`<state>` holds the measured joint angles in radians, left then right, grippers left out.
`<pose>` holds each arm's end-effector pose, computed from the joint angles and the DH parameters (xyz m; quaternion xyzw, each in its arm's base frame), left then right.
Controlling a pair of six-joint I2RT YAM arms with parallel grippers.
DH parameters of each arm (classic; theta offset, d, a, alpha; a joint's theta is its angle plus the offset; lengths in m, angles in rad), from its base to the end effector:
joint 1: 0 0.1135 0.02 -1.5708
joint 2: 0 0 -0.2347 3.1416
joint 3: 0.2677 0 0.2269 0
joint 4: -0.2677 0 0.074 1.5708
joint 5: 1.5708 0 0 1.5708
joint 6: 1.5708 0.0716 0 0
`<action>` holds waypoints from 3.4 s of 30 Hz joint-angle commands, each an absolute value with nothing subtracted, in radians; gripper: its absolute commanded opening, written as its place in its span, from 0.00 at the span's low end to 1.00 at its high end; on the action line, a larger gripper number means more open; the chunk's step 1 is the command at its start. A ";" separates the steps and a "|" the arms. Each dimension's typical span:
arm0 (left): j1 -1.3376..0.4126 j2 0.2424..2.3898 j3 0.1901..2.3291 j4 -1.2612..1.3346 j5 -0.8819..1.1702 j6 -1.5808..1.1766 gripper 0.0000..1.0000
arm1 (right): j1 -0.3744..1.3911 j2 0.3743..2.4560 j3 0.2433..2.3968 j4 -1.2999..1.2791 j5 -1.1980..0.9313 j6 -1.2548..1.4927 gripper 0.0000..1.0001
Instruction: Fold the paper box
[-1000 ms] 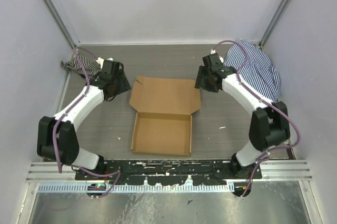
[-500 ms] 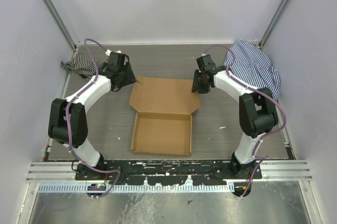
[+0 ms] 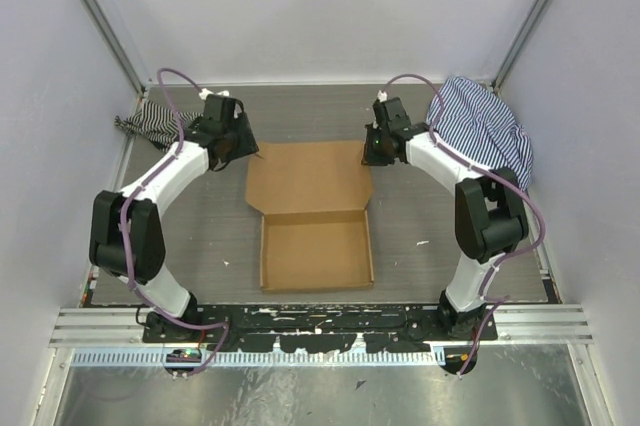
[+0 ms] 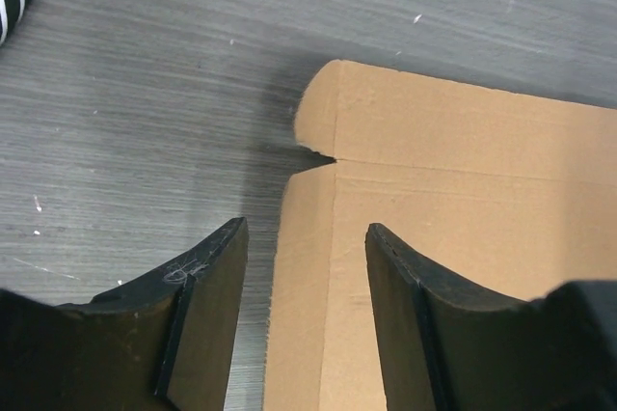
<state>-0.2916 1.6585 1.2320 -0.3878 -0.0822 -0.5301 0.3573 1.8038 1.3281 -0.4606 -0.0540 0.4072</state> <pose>0.3507 -0.0991 0.2057 -0.1255 0.9201 -0.1124 0.3535 0.3569 0.1374 0.1778 0.0153 0.9497 0.1401 0.2798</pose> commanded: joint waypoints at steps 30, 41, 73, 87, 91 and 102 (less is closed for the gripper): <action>-0.284 1.543 1.390 -0.309 0.094 -0.312 0.62 | 0.371 1.042 0.678 0.387 -0.090 0.162 0.01; -0.282 1.558 1.365 -0.311 0.139 -0.309 0.56 | 0.370 1.029 0.703 0.354 -0.107 0.157 0.01; -0.269 1.433 1.259 -0.190 0.194 -0.341 0.01 | 0.371 1.109 0.968 -0.030 -0.087 0.213 0.29; -0.272 1.195 1.081 0.048 0.389 -0.252 0.02 | 0.356 1.212 1.154 -0.395 0.441 0.364 0.32; -0.280 1.104 0.986 0.087 0.364 -0.265 0.02 | 0.337 1.232 1.109 -0.428 0.451 0.403 0.13; -0.287 0.959 0.819 0.107 0.323 -0.336 0.01 | 0.324 1.275 0.964 -0.227 0.035 0.341 0.08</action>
<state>-0.2840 0.9730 0.8406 0.0471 0.3340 -0.3080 0.3233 1.2633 0.9649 -0.3714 0.2840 0.3847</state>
